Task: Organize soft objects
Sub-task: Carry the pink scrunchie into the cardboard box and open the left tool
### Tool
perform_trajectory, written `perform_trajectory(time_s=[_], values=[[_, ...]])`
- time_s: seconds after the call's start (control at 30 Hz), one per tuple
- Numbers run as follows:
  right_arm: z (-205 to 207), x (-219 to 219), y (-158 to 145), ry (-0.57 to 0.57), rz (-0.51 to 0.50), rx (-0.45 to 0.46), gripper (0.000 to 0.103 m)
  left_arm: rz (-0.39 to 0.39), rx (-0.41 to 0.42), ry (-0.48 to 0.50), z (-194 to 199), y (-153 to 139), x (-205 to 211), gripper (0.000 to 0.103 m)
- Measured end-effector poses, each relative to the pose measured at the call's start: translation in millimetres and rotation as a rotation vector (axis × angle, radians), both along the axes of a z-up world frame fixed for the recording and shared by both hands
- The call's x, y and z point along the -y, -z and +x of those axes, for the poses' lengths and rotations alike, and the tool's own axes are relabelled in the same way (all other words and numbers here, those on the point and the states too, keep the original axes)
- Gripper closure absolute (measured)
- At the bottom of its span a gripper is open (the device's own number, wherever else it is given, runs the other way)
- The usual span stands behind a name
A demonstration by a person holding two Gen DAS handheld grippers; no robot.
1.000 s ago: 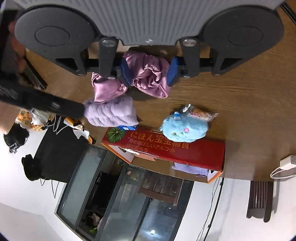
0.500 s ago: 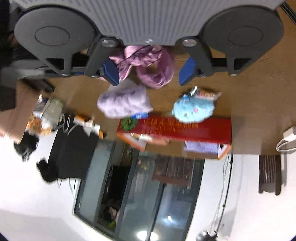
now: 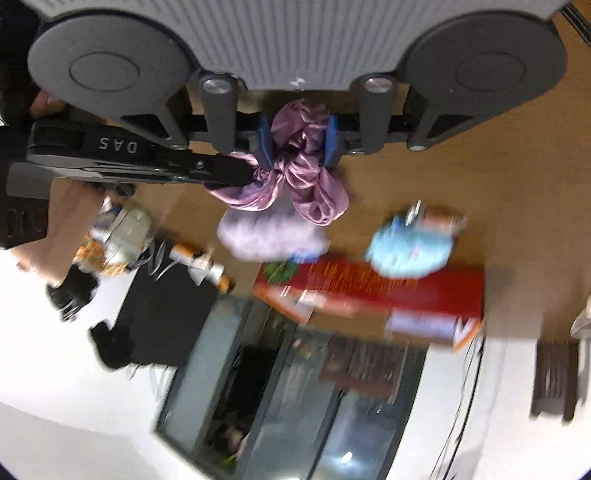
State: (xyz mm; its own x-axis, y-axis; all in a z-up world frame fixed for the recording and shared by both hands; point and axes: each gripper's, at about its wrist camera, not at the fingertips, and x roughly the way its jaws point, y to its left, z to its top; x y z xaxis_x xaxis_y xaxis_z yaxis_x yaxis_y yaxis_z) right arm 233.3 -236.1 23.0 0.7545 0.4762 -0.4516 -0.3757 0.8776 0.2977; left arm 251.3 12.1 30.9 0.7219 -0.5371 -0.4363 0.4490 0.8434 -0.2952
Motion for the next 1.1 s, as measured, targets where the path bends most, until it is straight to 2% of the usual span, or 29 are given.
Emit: perform_trajectory(time_s=[0.07,0.13,0.2,0.27,0.33,0.4,0.47,0.53,0.57,0.63,0.7,0.73,0.77,0.8,0.83,0.9,0.97,1.03,1.1], values=[[2.2,4.0,-18.2,0.002,0.008,0.051,0.091,-0.040,0.040,0.024,14.0,-20.8,-3.9,0.076],[14.4,9.0,-41.7,-0.004,0.019,0.105,0.091,-0.072,0.065,0.052,45.4,-45.3,-7.8,0.076],[44.8,12.5,-68.0,-0.018,0.005,0.160,0.091,-0.077,0.086,0.074,86.1,-66.6,-8.5,0.075],[89.1,13.1,-89.8,-0.024,-0.018,0.192,0.091,-0.060,0.067,0.076,142.7,-84.6,-4.5,0.075],[149.8,12.3,-104.5,-0.021,-0.027,0.170,0.091,-0.032,-0.003,0.038,209.2,-93.4,2.3,0.075],[220.0,9.8,-109.0,-0.006,-0.018,0.105,0.091,0.020,-0.043,0.018,264.7,-92.2,11.2,0.075],[286.5,5.7,-103.6,0.016,-0.037,0.040,0.091,0.071,-0.091,-0.006,320.9,-80.4,18.6,0.075],[336.6,-1.4,-92.3,0.046,-0.089,-0.012,0.091,0.085,-0.187,-0.053,368.0,-62.1,25.7,0.075],[362.6,-4.5,-83.0,0.059,-0.093,-0.053,0.091,0.123,-0.220,-0.069,387.8,-52.1,31.7,0.075],[402.3,-7.3,-66.1,0.059,-0.064,-0.144,0.092,0.204,-0.218,-0.109,410.7,-34.4,41.3,0.074],[437.3,-7.3,-48.1,0.072,-0.051,-0.216,0.092,0.246,-0.244,-0.103,424.9,-18.5,44.5,0.069],[450.4,-6.2,-39.0,0.070,-0.045,-0.252,0.091,0.234,-0.267,-0.096,428.5,-12.1,43.9,0.068],[459.0,-5.3,-28.7,0.086,-0.047,-0.283,0.087,0.210,-0.287,-0.087,429.7,-11.0,41.6,0.065],[462.7,-5.6,-21.7,0.084,-0.063,-0.287,0.082,0.200,-0.290,-0.089,430.3,-11.6,39.8,0.064],[463.4,-7.1,-18.1,0.083,-0.075,-0.283,0.082,0.196,-0.299,-0.085,429.8,-11.1,38.7,0.063],[463.0,-1.2,-16.3,0.088,-0.036,-0.303,0.081,0.190,-0.333,-0.073,427.2,-7.9,40.0,0.059],[455.7,-0.6,-14.2,0.077,-0.051,-0.296,0.080,0.207,-0.351,-0.056,421.3,-6.1,45.5,0.052],[450.7,-3.5,-15.3,0.072,-0.073,-0.283,0.078,0.207,-0.321,-0.032,415.5,-13.3,46.1,0.032],[443.2,-7.3,-20.3,0.074,-0.110,-0.265,0.075,0.210,-0.241,-0.051,403.7,-24.1,46.6,0.030]])
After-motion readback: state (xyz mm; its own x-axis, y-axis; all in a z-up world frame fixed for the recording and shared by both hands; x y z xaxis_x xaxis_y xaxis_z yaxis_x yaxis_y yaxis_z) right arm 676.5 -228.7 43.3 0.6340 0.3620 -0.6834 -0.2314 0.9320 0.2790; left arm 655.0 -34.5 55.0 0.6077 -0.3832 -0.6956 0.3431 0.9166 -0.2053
